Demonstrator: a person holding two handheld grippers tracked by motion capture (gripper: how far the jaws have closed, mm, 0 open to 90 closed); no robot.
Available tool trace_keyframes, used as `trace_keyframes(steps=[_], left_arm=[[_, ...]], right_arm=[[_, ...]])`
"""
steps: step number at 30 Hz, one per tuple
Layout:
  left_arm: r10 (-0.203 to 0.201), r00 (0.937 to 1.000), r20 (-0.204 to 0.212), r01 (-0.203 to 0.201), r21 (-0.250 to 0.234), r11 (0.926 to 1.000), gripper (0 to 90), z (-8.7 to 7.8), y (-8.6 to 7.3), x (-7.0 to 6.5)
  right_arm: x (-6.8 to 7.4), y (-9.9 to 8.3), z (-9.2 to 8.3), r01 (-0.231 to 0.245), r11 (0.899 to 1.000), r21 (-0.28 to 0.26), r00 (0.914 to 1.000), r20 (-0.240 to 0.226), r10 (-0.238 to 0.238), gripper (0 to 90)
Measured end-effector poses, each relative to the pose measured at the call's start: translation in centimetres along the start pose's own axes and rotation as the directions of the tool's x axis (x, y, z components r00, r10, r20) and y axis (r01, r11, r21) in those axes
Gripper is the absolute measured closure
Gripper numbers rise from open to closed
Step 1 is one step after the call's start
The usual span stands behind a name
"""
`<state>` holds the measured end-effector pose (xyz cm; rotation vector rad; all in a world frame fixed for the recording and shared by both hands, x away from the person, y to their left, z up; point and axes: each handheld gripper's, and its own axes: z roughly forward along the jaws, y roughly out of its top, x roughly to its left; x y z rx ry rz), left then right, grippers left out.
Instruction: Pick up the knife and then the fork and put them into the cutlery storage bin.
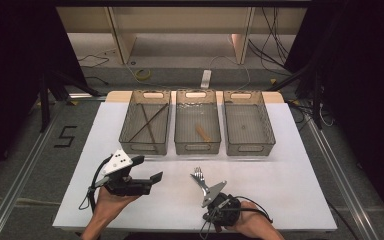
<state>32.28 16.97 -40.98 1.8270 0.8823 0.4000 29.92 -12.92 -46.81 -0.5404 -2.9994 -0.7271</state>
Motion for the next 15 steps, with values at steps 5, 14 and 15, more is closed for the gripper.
trace_keyframes(steps=[5,14,15], left_arm=[[0.006,1.0000,-0.005,-0.006,0.003,1.0000,15.4,0.1,0.0,-0.1],[0.004,1.0000,-0.004,-0.004,-0.001,1.0000,15.4,0.1,0.0,-0.1],[0.007,1.0000,-0.005,-0.007,0.003,1.0000,15.4,0.1,-0.1,-0.1]], right_arm=[[-0.7,-0.4,-0.3,-0.011,1.000,0.008,0.9999,0.001,0.011,90.0],[-1.6,-1.0,-0.9,-0.034,0.999,0.035,0.9993,0.018,0.033,90.0],[-1.8,-1.1,-1.0,-0.023,0.999,0.039,0.9994,0.028,0.022,90.0]])
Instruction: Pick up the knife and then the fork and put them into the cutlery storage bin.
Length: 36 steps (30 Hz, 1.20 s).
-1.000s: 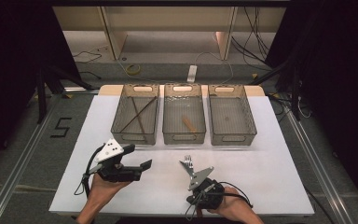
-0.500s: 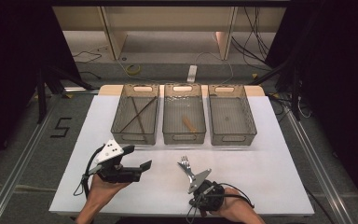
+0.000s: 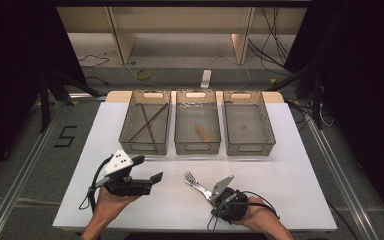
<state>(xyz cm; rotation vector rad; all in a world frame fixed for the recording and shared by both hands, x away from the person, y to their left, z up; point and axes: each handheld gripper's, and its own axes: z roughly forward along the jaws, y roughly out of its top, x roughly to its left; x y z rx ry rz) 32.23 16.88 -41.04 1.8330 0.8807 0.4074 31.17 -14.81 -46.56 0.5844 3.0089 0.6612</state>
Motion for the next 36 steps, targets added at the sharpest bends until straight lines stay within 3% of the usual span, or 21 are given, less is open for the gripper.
trace_keyframes(steps=[7,15,21,26,31,33,36], left_arm=[[-0.003,1.0000,0.001,0.003,-0.005,1.0000,15.4,0.0,0.0,0.0],[0.003,1.0000,0.001,-0.003,-0.001,1.0000,15.4,0.0,0.0,0.0],[0.005,1.0000,0.002,-0.005,0.000,1.0000,15.4,0.1,0.0,-0.1],[0.008,1.0000,0.002,-0.008,0.002,1.0000,15.4,0.1,0.0,-0.1],[0.010,0.9999,0.002,-0.010,0.003,0.9999,15.4,0.1,0.0,-0.1],[0.007,1.0000,0.003,-0.007,-0.001,1.0000,15.4,0.1,0.0,-0.1],[0.010,0.9999,0.002,-0.010,0.001,0.9999,15.4,0.1,0.0,-0.1]], right_arm=[[-0.9,-0.6,-0.4,-0.013,1.000,0.018,0.9997,0.021,0.012,90.0],[-2.0,-1.1,-1.0,-0.058,0.998,0.029,0.9966,0.060,0.056,90.0],[-3.0,-1.5,-1.2,-0.055,0.998,0.034,0.9945,0.091,0.051,90.0],[-3.8,-1.6,-1.5,-0.100,0.994,0.034,0.9896,0.108,0.095,90.0],[-3.9,-1.6,-1.6,-0.086,0.995,0.046,0.9904,0.113,0.080,90.0],[-3.9,-1.5,-1.9,-0.100,0.995,0.022,0.9904,0.098,0.097,86.3],[-3.9,-1.3,-2.8,-0.077,0.997,-0.014,0.9933,0.085,0.078,82.2]])
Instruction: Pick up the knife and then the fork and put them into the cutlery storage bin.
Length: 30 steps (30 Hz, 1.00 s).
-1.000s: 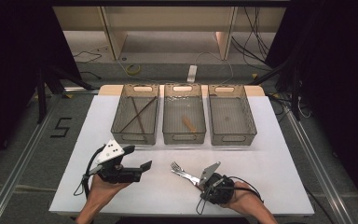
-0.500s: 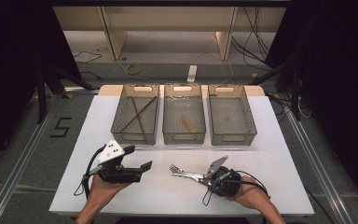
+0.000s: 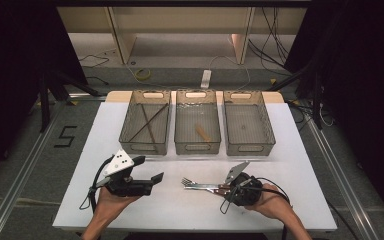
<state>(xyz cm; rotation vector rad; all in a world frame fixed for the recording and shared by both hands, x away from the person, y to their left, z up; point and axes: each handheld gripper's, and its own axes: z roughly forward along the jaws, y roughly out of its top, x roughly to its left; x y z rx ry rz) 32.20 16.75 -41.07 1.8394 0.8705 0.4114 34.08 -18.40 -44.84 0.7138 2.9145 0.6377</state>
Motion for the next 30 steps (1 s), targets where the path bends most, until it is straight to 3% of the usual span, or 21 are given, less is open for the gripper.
trace_keyframes(steps=[1,3,5,8,12,23,27,30], left_arm=[[-0.002,1.0000,-0.001,0.002,-0.003,1.0000,15.4,0.0,0.0,0.0],[-0.004,1.0000,-0.001,0.004,-0.005,1.0000,15.4,0.0,0.0,0.0],[0.004,1.0000,-0.001,-0.004,0.002,1.0000,15.4,0.0,0.0,0.0],[-0.001,1.0000,-0.002,0.001,-0.002,1.0000,15.4,0.0,0.0,0.0],[-0.002,1.0000,-0.007,0.002,0.002,1.0000,15.4,0.0,0.0,0.0],[-0.004,1.0000,-0.005,0.004,0.001,1.0000,15.4,0.1,0.0,0.1],[-0.006,1.0000,-0.004,0.006,0.000,1.0000,15.4,0.1,-0.1,0.0],[-0.002,1.0000,-0.003,0.002,0.002,1.0000,15.4,0.1,-0.1,0.0]], right_arm=[[0.0,0.1,-0.2,0.014,1.000,-0.017,0.9999,0.001,-0.014,79.3],[-0.2,0.3,-0.7,0.018,0.999,-0.043,0.9997,0.017,-0.017,64.5],[-0.4,0.6,-1.2,-0.009,0.998,-0.055,0.9997,0.024,0.011,58.6],[-1.0,1.1,-2.0,-0.034,0.996,-0.083,0.9988,0.034,0.036,42.6],[-1.8,1.7,-2.7,-0.040,0.994,-0.106,0.9978,0.048,0.045,32.0],[-3.5,3.4,-2.0,-0.037,0.998,-0.060,0.9970,0.066,0.041,27.6],[-4.0,3.5,-1.6,-0.036,0.999,-0.040,0.9990,0.026,0.037,29.7],[-4.1,3.5,-1.1,-0.027,1.000,-0.004,0.9991,0.033,0.027,31.0]])
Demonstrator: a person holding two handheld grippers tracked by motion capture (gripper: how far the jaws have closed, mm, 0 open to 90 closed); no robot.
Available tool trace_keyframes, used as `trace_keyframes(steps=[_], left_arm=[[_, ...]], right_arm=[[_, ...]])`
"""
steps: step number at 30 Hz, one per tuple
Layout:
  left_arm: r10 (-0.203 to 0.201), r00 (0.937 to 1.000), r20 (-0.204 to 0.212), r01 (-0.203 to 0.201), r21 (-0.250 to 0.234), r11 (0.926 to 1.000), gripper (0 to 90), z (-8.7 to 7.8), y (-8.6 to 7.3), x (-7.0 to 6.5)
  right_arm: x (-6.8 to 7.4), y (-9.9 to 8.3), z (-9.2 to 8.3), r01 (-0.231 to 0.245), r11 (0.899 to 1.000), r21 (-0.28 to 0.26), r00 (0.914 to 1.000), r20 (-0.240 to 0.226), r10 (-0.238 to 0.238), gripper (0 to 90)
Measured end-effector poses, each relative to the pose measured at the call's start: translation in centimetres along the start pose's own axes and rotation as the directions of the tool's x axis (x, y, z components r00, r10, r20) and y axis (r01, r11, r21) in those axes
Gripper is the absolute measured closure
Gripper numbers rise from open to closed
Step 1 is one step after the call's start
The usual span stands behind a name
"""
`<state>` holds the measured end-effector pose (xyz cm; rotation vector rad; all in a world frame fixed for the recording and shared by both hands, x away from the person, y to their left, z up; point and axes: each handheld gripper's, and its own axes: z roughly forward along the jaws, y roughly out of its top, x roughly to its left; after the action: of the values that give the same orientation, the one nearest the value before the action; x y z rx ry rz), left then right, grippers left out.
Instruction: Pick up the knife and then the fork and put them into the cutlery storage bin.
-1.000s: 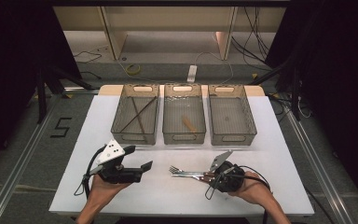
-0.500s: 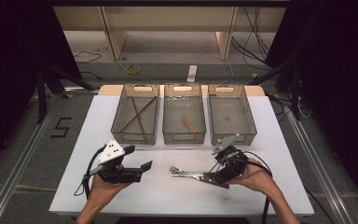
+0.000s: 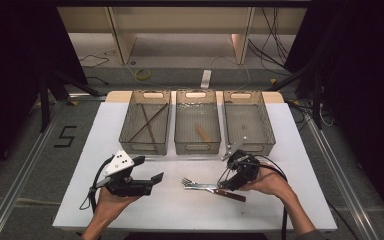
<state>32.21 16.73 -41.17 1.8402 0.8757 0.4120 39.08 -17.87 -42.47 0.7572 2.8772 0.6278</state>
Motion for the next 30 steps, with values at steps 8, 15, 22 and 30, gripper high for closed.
trace_keyframes(steps=[8,15,22,30], left_arm=[[-0.003,1.0000,-0.001,0.003,-0.002,1.0000,15.4,0.0,0.0,0.0],[-0.001,1.0000,0.001,0.001,0.000,1.0000,15.4,0.0,0.0,0.0],[-0.002,1.0000,0.002,0.002,0.002,1.0000,15.4,0.0,0.0,0.0],[-0.002,1.0000,0.002,0.002,0.002,1.0000,15.4,0.0,0.0,-0.1]], right_arm=[[-0.3,-0.1,0.8,0.025,0.998,0.049,0.9996,-0.013,-0.024,37.4],[-0.4,-0.3,1.8,0.049,0.992,0.112,0.9988,-0.009,-0.049,44.9],[-0.3,-0.5,2.1,0.082,0.987,0.138,0.9966,-0.021,-0.080,52.6],[0.0,-0.7,2.7,0.118,0.977,0.177,0.9930,-0.018,-0.116,58.8]])
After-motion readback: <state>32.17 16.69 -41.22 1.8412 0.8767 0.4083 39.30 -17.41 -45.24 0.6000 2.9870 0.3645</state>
